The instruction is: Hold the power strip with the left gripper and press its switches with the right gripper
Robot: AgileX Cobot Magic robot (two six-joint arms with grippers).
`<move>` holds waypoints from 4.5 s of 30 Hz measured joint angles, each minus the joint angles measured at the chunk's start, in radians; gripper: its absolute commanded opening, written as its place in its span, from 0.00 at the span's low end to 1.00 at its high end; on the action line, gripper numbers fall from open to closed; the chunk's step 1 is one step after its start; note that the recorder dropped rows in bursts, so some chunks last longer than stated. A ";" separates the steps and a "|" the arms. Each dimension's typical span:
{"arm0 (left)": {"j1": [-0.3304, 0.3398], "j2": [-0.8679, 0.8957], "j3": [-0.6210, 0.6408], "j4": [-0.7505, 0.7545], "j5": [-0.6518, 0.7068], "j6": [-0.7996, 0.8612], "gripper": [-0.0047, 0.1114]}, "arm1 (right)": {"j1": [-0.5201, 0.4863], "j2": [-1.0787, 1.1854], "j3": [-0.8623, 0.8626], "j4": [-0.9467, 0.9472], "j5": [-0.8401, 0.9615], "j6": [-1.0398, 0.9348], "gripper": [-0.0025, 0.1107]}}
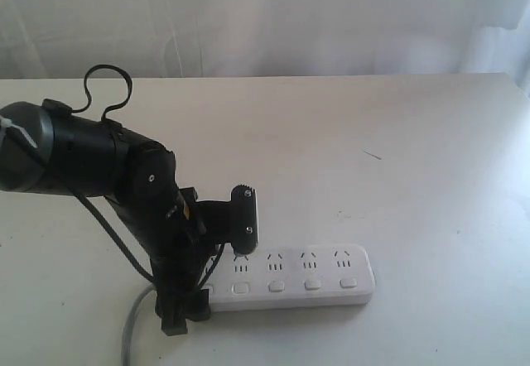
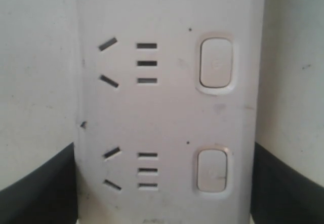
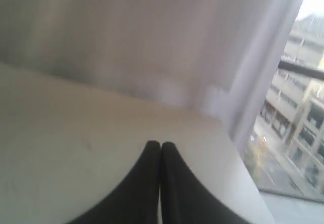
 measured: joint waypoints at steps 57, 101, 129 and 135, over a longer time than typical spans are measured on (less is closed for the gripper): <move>0.000 0.000 0.000 0.004 0.011 0.000 0.04 | 0.813 1.426 -0.482 -1.655 0.040 2.030 0.02; 0.000 0.000 -0.002 0.027 0.061 0.018 0.04 | 0.865 1.698 -0.684 -1.657 0.026 2.054 0.02; 0.000 0.000 -0.002 0.029 0.069 0.018 0.04 | 0.865 1.468 -0.640 -1.653 0.052 2.054 0.02; 0.000 0.000 -0.002 0.029 0.084 0.018 0.04 | 0.865 1.488 -0.593 -1.653 0.074 2.054 0.02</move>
